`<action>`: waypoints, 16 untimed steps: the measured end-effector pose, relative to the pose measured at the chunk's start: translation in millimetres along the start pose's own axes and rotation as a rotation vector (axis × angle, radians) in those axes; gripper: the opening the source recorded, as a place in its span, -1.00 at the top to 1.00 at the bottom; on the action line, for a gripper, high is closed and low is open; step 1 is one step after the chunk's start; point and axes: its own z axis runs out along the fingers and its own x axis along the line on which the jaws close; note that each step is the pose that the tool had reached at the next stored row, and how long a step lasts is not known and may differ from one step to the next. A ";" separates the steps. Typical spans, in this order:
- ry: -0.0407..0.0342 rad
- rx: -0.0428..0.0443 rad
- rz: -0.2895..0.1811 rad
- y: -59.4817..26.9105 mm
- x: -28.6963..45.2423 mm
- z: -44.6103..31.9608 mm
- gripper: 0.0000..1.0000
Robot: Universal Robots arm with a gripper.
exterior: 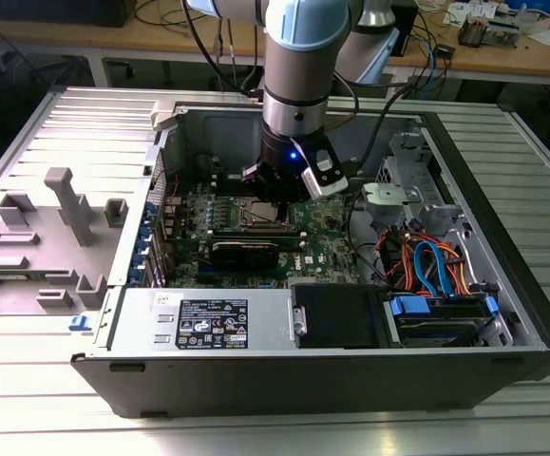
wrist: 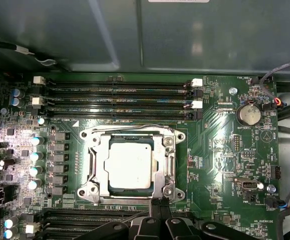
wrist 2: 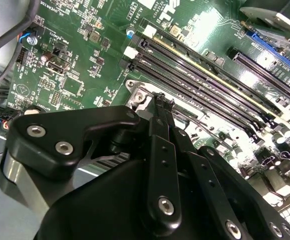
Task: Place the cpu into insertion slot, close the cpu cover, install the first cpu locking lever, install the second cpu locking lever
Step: 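Install the second cpu locking lever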
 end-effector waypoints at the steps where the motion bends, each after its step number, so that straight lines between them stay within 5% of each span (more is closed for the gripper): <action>1: 0.0006 0.0000 0.000 0.0 0.0 0.0 0.79; 12: 0.0010 0.0000 0.000 0.0 0.0 0.0 0.79; 14: 0.0184 -0.0007 0.001 0.0 -0.7 0.1 0.79; 16: 0.0584 -0.0004 0.003 0.0 -2.2 0.0 0.79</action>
